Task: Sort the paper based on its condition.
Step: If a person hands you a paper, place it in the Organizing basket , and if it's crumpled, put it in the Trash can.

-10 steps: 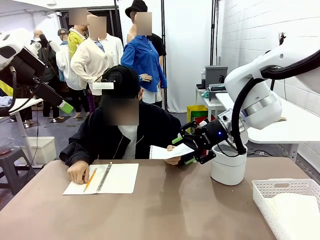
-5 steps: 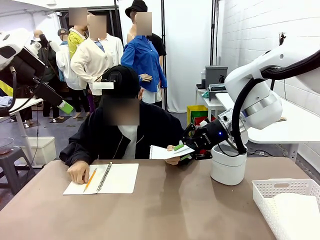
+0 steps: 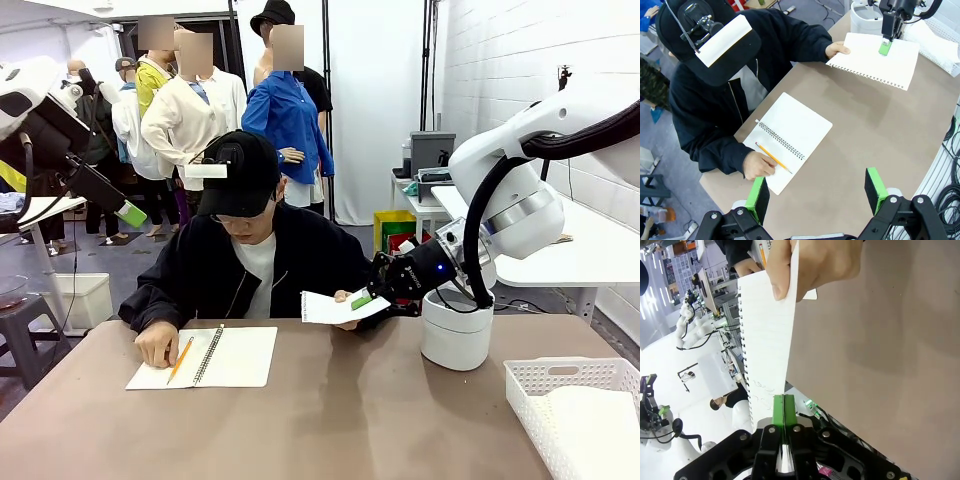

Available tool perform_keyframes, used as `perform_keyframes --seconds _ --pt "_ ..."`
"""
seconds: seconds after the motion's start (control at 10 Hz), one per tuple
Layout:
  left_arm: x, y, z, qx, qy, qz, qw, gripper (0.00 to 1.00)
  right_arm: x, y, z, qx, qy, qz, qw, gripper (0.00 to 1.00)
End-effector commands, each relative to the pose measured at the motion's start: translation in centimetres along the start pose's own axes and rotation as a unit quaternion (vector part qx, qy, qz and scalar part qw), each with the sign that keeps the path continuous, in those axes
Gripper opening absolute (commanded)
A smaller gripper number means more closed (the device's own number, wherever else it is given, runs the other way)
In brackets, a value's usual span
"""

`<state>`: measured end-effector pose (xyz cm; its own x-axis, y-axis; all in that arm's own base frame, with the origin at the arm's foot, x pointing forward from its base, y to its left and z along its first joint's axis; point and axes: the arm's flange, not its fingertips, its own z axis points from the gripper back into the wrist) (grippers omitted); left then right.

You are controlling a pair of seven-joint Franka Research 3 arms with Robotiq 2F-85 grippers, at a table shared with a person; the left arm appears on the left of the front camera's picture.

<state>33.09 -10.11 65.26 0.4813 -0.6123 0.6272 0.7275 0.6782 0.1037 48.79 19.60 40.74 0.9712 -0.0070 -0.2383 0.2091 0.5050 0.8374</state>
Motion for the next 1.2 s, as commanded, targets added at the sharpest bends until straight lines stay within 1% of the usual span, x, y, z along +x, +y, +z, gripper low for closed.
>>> perform_keyframes --seconds 0.0,0.3,0.4,0.5,0.6,0.7,0.9,1.0,1.1 --pt "0.0 -0.2 0.0 0.004 0.002 0.006 1.000 1.00 -0.3 -0.4 0.0 -0.004 -0.002 0.016 1.000 0.00" --pt "0.0 -0.2 0.0 0.004 0.002 0.006 1.000 1.00 -1.3 0.1 0.4 -0.010 0.004 0.052 0.999 0.00" --pt "0.0 -0.2 0.0 0.004 0.002 0.006 1.000 1.00 -2.5 1.1 0.8 -0.017 -0.001 0.102 0.995 0.00" --pt "0.0 -0.2 0.0 0.004 0.002 0.006 1.000 1.00 -3.3 2.2 1.5 -0.023 -0.014 0.131 0.991 0.00" --pt "0.0 -0.2 0.0 0.004 0.002 0.006 1.000 1.00 -4.5 3.3 2.5 -0.030 -0.027 0.179 0.983 0.00" --pt "0.0 -0.2 0.0 0.004 0.002 0.006 1.000 1.00 -5.8 4.4 3.6 -0.038 -0.028 0.230 0.972 0.00" --pt "0.0 -0.2 0.0 0.004 0.002 0.006 1.000 1.00 -8.4 6.3 6.0 -0.067 -0.032 0.295 0.953 0.00" --pt "0.0 -0.2 0.0 0.004 0.002 0.006 1.000 1.00 -10.0 7.5 7.6 -0.094 -0.044 0.327 0.939 0.00" --pt "0.0 -0.2 0.0 0.004 0.002 0.006 1.000 1.00 -12.1 8.4 10.0 -0.135 -0.073 0.348 0.925 0.00"
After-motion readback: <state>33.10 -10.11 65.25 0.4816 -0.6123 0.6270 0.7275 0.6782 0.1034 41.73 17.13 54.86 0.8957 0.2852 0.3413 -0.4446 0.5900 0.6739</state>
